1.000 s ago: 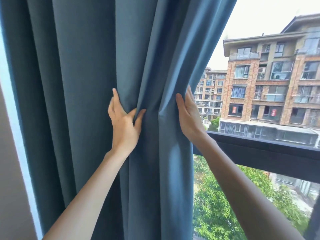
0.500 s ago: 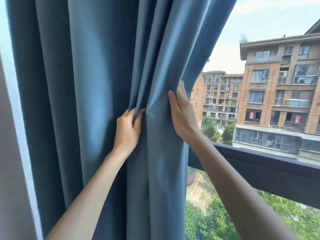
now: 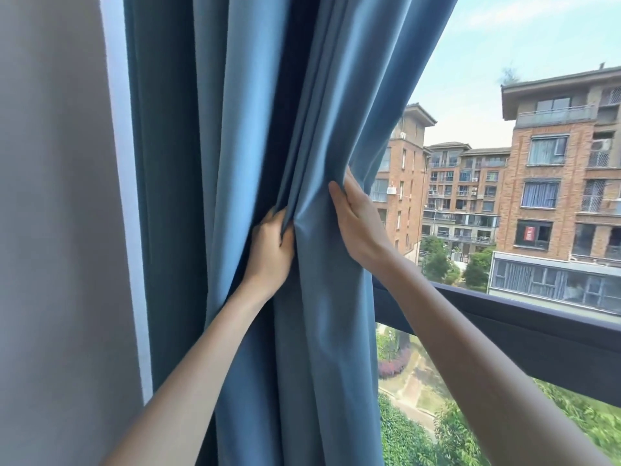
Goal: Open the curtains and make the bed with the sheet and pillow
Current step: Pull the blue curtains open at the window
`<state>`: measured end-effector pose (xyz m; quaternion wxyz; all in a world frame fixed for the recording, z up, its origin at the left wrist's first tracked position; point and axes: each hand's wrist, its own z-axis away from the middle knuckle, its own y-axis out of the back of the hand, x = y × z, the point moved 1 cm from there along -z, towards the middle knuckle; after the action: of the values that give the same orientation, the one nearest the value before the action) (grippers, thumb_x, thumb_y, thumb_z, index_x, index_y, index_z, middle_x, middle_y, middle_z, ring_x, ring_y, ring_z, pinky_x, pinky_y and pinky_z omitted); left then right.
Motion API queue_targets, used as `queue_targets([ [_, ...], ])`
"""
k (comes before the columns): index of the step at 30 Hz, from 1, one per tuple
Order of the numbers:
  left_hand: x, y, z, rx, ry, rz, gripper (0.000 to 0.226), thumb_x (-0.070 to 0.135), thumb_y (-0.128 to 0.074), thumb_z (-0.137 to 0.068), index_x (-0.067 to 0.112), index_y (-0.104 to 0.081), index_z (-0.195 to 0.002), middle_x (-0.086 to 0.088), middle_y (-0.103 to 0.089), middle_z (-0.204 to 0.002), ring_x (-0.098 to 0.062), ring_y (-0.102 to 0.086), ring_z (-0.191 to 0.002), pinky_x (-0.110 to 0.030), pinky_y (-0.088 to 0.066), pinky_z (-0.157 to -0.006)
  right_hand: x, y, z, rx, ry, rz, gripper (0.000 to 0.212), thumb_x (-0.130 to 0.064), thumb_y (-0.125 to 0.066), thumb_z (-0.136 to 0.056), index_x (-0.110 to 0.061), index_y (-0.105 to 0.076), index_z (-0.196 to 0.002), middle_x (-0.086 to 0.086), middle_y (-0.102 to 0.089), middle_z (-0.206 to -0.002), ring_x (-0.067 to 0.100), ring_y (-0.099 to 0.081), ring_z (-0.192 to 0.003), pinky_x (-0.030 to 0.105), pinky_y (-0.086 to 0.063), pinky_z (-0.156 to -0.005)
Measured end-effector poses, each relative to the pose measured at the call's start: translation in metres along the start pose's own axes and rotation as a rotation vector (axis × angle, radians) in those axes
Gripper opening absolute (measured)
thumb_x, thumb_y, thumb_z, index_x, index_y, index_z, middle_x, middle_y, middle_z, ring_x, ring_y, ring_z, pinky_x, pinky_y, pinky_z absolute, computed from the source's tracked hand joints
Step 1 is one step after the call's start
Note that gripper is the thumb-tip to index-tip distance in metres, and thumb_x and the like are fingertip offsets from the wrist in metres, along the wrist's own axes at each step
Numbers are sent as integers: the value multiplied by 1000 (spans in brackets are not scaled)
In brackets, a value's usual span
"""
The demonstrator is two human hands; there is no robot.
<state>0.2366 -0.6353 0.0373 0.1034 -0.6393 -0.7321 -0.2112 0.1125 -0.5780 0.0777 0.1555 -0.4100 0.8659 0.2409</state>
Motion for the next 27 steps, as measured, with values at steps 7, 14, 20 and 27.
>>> queue_targets([
  [7,-56,40,-14,-30,37,70,27,9,-41,-96,1,-63,-107,3,-57,-108,-15,-59,-101,-26,-50,-91,12,-66,-28,-29,6,-5,44,-20,-30,-104,-31,-34,-147,-14,-26,-156,6,-18,-145,35,-19,-120],
  [14,-108,67,-32,28,111,100,21,4,-41,-96,13,-61,-94,10,-60,-96,5,-59,-90,-15,-49,-80,21,-129,-58,-77,19,16,43,-20,-27,-105,-28,-34,-147,-12,-22,-158,10,-18,-146,33,-19,-119],
  [20,-157,82,-41,104,159,131,30,0,-41,-97,15,-61,-113,0,-61,-116,-10,-58,-107,-20,-46,-95,44,-178,-86,-160,47,10,45,-19,-26,-105,-33,-32,-148,-21,-15,-157,4,-16,-146,22,-19,-115],
  [27,-209,90,-52,224,207,134,22,7,-45,-92,15,-62,-105,5,-67,-100,-10,-62,-101,-27,-50,-93,74,-230,-118,-254,70,-5,45,-23,-26,-105,-42,-30,-146,-25,-17,-155,5,-23,-144,20,-26,-108],
])
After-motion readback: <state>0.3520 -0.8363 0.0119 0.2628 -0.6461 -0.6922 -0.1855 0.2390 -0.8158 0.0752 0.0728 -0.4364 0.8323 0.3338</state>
